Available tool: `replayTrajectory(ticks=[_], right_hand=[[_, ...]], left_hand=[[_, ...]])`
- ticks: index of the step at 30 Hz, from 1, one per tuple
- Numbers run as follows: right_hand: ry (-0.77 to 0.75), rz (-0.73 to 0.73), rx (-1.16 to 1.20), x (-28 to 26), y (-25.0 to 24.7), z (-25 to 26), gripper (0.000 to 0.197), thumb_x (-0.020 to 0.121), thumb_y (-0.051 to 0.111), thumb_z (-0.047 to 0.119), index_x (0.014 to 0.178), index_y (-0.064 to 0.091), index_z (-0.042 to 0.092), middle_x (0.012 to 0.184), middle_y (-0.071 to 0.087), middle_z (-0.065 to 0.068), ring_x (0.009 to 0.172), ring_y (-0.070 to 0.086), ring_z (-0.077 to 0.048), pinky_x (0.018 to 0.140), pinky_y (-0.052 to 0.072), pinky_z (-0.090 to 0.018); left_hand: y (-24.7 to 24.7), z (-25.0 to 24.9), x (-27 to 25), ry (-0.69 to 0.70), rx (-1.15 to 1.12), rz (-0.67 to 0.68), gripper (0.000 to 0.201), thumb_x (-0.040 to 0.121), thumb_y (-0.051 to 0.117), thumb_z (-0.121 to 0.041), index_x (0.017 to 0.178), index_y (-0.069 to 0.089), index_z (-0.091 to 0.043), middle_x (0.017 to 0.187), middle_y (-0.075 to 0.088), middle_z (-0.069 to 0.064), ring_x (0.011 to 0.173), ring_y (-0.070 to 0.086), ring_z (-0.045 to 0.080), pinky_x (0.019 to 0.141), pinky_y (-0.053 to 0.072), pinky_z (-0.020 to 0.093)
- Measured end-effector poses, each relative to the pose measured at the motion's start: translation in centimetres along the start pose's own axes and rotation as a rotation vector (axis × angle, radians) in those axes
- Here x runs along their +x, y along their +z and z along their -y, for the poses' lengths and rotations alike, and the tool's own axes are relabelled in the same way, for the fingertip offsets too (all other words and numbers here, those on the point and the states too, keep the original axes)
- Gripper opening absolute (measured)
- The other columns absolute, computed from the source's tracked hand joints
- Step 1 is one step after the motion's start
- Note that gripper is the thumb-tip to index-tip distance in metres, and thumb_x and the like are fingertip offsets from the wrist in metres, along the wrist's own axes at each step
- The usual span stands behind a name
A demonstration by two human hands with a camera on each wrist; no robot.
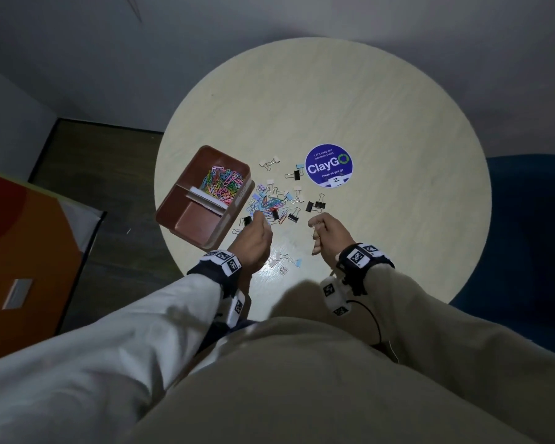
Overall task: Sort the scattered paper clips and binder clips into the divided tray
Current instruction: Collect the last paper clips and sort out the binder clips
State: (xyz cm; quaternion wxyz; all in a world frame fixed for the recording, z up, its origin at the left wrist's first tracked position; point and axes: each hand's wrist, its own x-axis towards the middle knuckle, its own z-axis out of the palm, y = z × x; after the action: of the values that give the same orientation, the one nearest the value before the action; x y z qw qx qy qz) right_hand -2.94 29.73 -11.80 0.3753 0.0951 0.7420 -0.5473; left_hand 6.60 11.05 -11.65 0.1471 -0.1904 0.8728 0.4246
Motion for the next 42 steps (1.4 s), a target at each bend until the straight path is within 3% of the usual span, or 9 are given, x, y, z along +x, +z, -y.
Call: replayTrajectory(ticks=[4,7,12,17,20,22,25,35,42], right_hand=[[0.023,-0.016,0.125,0.4,-1.0,-0.2,0.031,0.092,0.028,-0.007,0.090,0.058,0.003,0.069,0.042,-0.009,0.045,0.044,-0.017,0.045,0.052,-0.030],[0.065,-0.013,0.209,0.5,-1.2,-0.2,0.028,0.090,0.032,-0.006,0.086,0.059,0.001,0.069,0.045,-0.009,0.049,0.044,-0.020,0.050,0.054,-0.033],[0.132,0.066,0.331,0.6,0.2,0.6,0.022,0.091,0.053,0.017,0.071,0.052,0.008,0.064,0.040,-0.007,0.046,0.036,-0.018,0.046,0.032,-0.027],[-0.054,0.095,-0.180,1.1,2.4,1.4,0.043,0.093,0.050,0.047,0.066,0.042,0.016,0.056,0.037,-0.002,0.046,0.030,-0.018,0.050,0.025,-0.026],[-0.324,0.033,-0.748,1.2,3.0,1.5,0.035,0.096,0.044,0.046,0.076,0.045,0.017,0.067,0.055,0.001,0.058,0.049,-0.019,0.055,0.034,-0.030],[-0.411,0.022,-0.978,1.5,3.2,1.8,0.019,0.093,0.050,0.040,0.091,0.045,0.022,0.072,0.057,0.004,0.063,0.053,-0.020,0.058,0.038,-0.031],[-0.476,0.055,-1.177,2.0,3.9,2.5,0.028,0.093,0.057,0.031,0.114,0.042,0.020,0.083,0.062,-0.003,0.072,0.058,-0.029,0.065,0.047,-0.035],[-0.474,0.197,-1.353,4.3,5.5,3.6,0.024,0.100,0.045,0.025,0.119,0.044,0.009,0.112,0.062,-0.013,0.101,0.061,-0.033,0.067,0.038,-0.036],[-0.373,0.123,-1.053,3.8,4.2,3.0,0.017,0.101,0.040,0.029,0.095,0.042,0.013,0.102,0.052,-0.011,0.078,0.054,-0.033,0.066,0.037,-0.035]], left_hand=[[-0.2,2.1,-0.8,-0.075,-0.137,-0.031,0.010,0.105,0.027,-0.017,0.109,0.034,-0.012,0.079,0.054,0.014,0.066,0.051,0.026,0.064,0.046,0.039],[0.0,3.1,-1.4,-0.074,-0.195,-0.049,0.024,0.098,0.025,-0.002,0.116,0.038,-0.011,0.082,0.061,0.017,0.077,0.061,0.028,0.077,0.053,0.048],[0.2,3.5,-1.5,-0.124,-0.199,-0.187,0.024,0.099,0.031,-0.004,0.097,0.055,-0.009,0.083,0.058,0.000,0.083,0.058,0.019,0.084,0.050,0.041],[-0.2,2.3,-0.5,-0.082,-0.002,-0.243,0.016,0.099,0.049,-0.024,0.087,0.054,-0.014,0.080,0.062,0.001,0.074,0.061,0.018,0.064,0.048,0.031],[-0.2,1.7,0.4,-0.014,0.215,-0.196,0.005,0.094,0.057,-0.020,0.094,0.053,-0.020,0.092,0.063,0.001,0.082,0.061,0.021,0.072,0.052,0.036],[-0.2,1.1,0.9,-0.029,0.335,-0.195,0.011,0.093,0.062,-0.022,0.100,0.054,-0.018,0.098,0.062,0.004,0.086,0.062,0.024,0.074,0.052,0.037],[0.0,0.6,1.1,-0.097,0.441,-0.206,0.028,0.091,0.068,-0.029,0.109,0.054,-0.014,0.102,0.063,0.006,0.088,0.064,0.025,0.071,0.051,0.035],[-0.3,0.6,1.2,-0.031,0.488,-0.235,0.007,0.099,0.052,-0.020,0.098,0.053,-0.013,0.095,0.059,0.008,0.082,0.061,0.027,0.062,0.039,0.034],[-0.3,0.3,0.3,-0.006,0.383,-0.246,0.021,0.103,0.037,-0.028,0.094,0.051,-0.014,0.090,0.054,0.005,0.074,0.055,0.023,0.064,0.043,0.037]])
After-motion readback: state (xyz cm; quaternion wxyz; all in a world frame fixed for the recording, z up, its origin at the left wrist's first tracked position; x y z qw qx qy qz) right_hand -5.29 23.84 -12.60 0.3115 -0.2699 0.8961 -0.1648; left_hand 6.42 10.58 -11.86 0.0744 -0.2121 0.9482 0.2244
